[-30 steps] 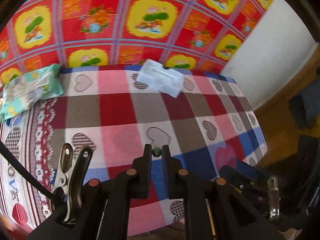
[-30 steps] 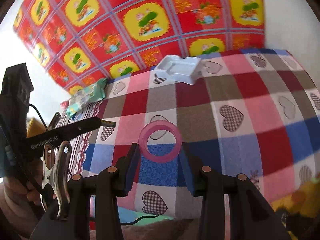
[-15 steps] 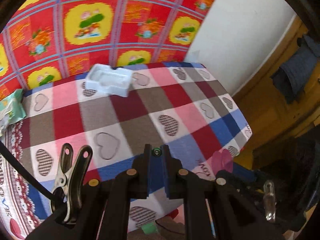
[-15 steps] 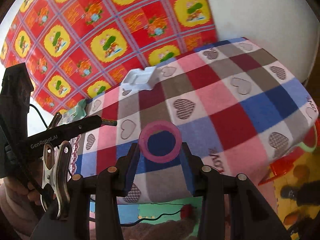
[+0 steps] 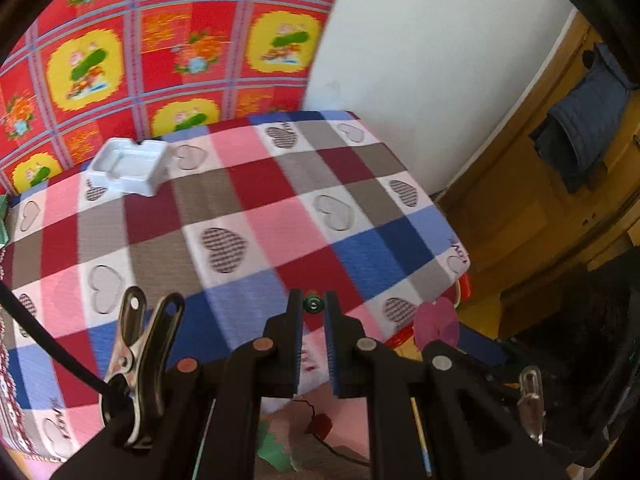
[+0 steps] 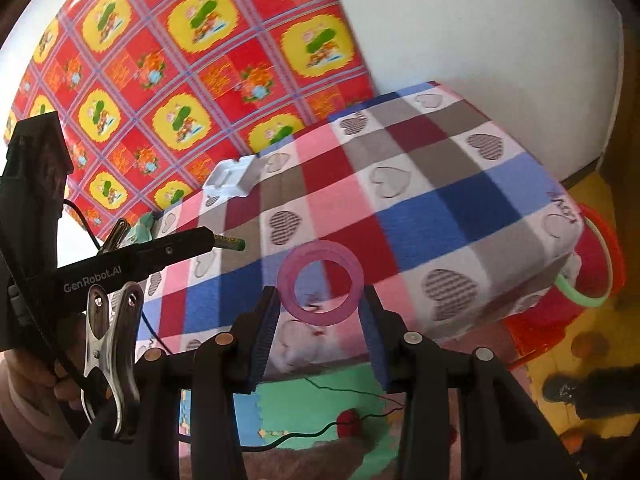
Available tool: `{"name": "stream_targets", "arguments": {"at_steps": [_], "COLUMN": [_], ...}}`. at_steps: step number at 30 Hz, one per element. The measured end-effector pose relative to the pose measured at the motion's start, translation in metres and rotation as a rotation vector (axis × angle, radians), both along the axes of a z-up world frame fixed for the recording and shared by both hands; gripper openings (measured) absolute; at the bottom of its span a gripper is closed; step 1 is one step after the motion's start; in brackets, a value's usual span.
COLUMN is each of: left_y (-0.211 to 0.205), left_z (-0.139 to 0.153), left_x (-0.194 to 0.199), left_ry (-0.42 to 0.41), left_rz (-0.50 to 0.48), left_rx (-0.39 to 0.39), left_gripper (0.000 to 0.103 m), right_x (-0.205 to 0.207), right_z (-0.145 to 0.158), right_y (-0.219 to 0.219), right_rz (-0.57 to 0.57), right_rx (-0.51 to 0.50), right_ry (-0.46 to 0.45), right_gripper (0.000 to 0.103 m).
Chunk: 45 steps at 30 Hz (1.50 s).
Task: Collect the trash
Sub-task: 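Carry the green cylinder and pink ring in both tools to the red bucket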
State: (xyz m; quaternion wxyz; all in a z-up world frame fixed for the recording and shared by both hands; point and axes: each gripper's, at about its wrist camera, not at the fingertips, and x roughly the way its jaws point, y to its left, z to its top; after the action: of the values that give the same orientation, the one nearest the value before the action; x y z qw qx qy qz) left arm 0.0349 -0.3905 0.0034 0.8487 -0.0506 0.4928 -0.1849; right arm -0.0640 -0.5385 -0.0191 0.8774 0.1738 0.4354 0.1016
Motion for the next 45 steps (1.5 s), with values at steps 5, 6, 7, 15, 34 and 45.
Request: {"name": "stream_targets", "arguments": {"at_steps": [5, 6, 7, 15, 34, 45], "left_y": [-0.054, -0.062, -0.073, -0.149, -0.296, -0.374], "left_z": [0.000, -0.001, -0.002, -0.002, -0.009, -0.037], "left_x": [-0.005, -0.005, -0.005, -0.001, 0.063, 0.075], "left_ry": [-0.016, -0.015, -0.013, -0.008, -0.019, 0.020], "left_rz": [-0.012, -0.015, -0.018, -0.083, -0.372, -0.430], "left_rx": [0.001, -0.001, -0.004, 0.000, -0.023, 0.023], "left_gripper": [0.010, 0.010, 0.010, 0.010, 0.010, 0.010], "right_x": [-0.006, -0.008, -0.009, -0.019, 0.000, 0.010], "right_z": [-0.004, -0.005, -0.006, -0.013, -0.026, -0.047], "right_y": [-0.048, -0.058, -0.067, -0.142, -0.271, -0.340], "right_rz": [0.002, 0.000, -0.002, -0.061, -0.323, -0.385], "right_rx": [0.007, 0.004, 0.001, -0.010, -0.004, -0.026], "right_ry": [-0.005, -0.005, -0.004, 0.016, 0.048, 0.061], "right_gripper": [0.042, 0.042, 0.042, 0.042, 0.042, 0.042]}}
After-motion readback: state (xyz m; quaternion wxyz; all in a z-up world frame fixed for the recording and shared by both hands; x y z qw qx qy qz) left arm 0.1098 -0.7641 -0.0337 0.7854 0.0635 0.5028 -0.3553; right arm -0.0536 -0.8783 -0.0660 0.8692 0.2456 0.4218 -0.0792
